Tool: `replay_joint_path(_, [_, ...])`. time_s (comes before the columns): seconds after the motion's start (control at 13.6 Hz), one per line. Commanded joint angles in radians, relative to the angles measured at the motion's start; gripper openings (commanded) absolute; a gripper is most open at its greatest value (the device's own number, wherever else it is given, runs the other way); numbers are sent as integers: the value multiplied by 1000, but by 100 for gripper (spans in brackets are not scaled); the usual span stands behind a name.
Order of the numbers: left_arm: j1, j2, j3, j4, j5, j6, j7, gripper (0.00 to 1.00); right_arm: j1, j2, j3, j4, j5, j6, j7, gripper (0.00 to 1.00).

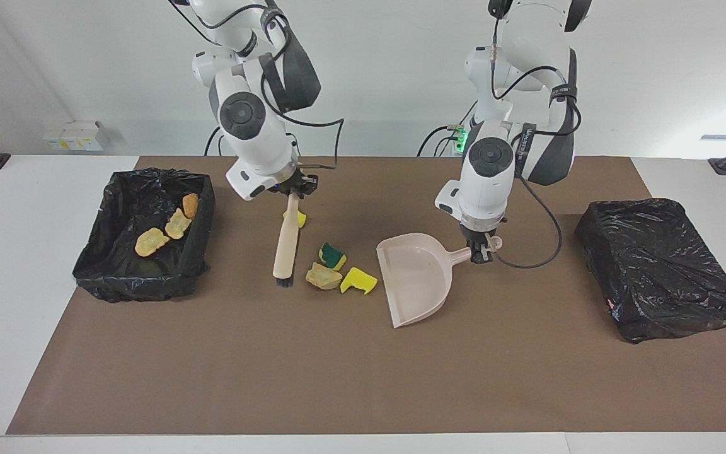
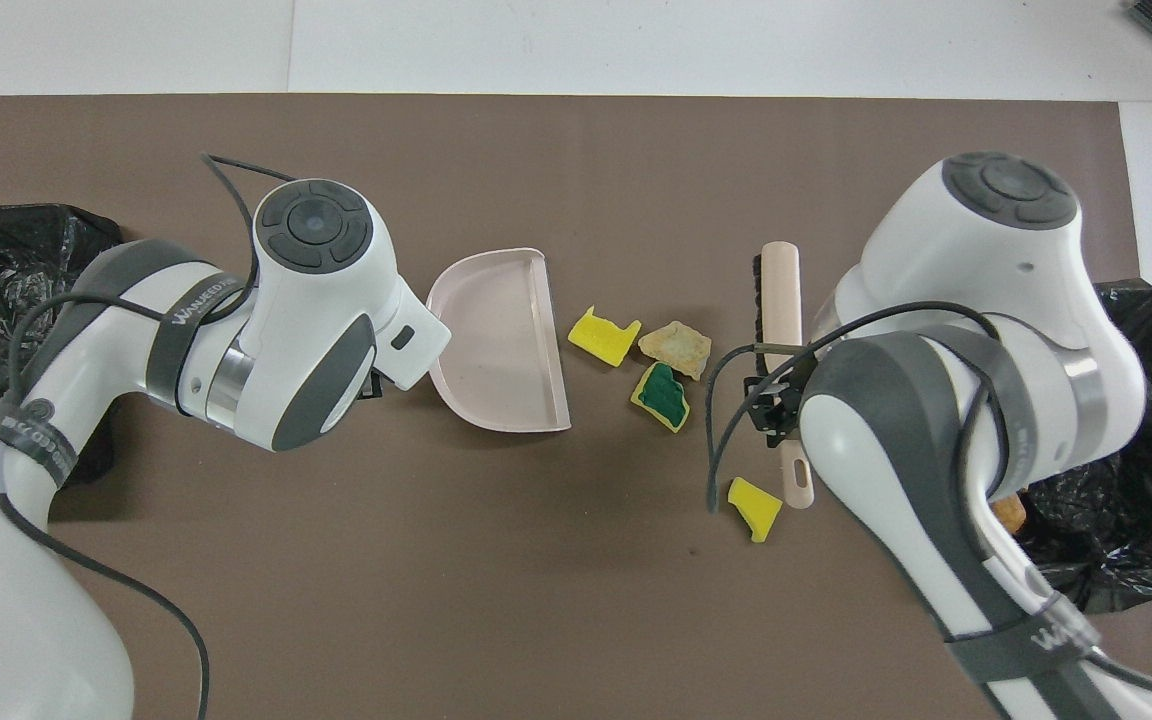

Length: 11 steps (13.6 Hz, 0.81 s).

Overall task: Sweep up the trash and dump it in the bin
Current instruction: 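Sweep the sponge pieces toward the dustpan with the right gripper's brush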

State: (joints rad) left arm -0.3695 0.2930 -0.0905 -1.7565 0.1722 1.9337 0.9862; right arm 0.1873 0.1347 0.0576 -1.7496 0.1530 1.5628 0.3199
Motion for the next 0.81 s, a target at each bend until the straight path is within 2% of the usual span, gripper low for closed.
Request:
replay_joint_path(0.0, [-22,-52,9,-107,20,71,15,0,-95,-67,8,-163,-15,104,-154,0])
replay_joint_path(0.15, [-20,-60,9,-127,20,99,15,0,-86,-41,10,-203,-15,178,-151,0])
replay_joint_path(0.44, [-23,-66,9,-143,20,120,14,0,32,-15,10,-321,-6,337,-70,0])
replay_joint_path(0.74, [-16,-71,9,-152,20,122,15,0,129,31,14,-323,20,388,-5,0])
